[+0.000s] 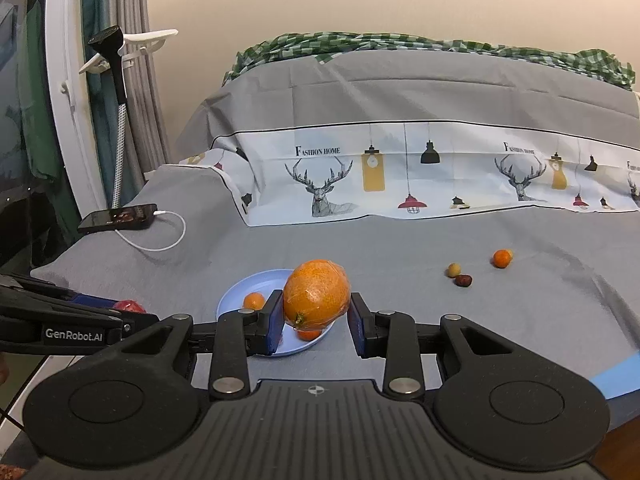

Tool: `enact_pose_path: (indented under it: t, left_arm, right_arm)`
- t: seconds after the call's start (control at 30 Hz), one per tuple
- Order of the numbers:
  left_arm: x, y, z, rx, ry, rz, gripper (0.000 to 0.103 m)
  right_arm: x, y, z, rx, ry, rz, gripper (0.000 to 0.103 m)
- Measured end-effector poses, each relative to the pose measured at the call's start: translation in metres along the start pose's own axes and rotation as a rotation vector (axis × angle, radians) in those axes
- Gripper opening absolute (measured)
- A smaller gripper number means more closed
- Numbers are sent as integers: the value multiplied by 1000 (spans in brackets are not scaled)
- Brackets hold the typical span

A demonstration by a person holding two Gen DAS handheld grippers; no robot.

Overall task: Organize fruits
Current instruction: 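Carry the plum and mandarin over the blue plate and open both tools to release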

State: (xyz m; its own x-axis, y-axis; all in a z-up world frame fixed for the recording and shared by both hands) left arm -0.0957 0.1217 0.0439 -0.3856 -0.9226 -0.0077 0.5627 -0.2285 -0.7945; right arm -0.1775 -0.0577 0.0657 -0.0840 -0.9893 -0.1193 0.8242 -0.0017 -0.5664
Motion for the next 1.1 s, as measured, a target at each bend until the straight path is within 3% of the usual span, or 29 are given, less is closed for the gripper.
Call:
enact_pose_path:
  t: [0.77, 1.1]
  left_arm:
    - [-8, 28, 5, -62, -11, 8, 35]
    - [-24, 45, 24, -69, -53, 4, 35]
  right_arm:
    - [-3, 31, -2, -84, -24, 7, 35]
    - [-7, 53, -3, -129, -34, -8, 35]
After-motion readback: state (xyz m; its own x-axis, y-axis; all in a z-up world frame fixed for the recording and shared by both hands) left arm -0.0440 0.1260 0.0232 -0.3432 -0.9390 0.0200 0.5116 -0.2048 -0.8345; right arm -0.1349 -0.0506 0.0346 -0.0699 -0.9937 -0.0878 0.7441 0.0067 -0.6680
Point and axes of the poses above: each gripper's, at about its wrist camera, not at the fingertips, and y roughly the way its jaws point, x to its right, z to its top, the point moved 1 cm from there along y, roughly the way its jaws point, and after that the axes turned 4 degrees about -x, right-handed, at the moved point
